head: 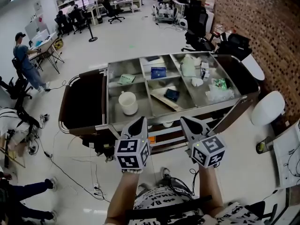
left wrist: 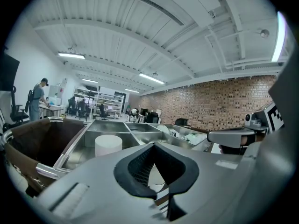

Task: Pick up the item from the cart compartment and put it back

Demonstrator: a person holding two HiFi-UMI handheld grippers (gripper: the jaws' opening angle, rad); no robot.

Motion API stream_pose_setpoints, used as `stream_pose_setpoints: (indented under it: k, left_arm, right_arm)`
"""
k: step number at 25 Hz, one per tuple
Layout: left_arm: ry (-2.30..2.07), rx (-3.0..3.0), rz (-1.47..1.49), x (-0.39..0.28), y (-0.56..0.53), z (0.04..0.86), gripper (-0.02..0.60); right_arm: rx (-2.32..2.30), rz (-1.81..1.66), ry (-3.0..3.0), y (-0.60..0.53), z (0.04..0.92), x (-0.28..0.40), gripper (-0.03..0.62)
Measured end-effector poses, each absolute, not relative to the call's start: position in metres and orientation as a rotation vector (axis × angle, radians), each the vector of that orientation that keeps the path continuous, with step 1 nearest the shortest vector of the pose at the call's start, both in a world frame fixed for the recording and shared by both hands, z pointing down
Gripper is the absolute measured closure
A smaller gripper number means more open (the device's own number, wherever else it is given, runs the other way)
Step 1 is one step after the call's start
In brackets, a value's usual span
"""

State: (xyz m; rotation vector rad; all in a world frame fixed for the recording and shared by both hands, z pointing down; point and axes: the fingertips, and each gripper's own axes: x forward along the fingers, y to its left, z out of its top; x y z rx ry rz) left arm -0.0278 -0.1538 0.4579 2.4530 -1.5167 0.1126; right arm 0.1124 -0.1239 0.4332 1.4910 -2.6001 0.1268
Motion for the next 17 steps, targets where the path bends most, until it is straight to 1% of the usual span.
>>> stream_pose_setpoints:
  k: [17]
  left_arm:
    - [-1.483, 2.468, 0.102, -0.0202, -0.1562, 0.4582, 0.581]
  right_arm:
    - [1.501, 0.115, -2.584, -0.1246, 0.4343, 0.1113, 0.585]
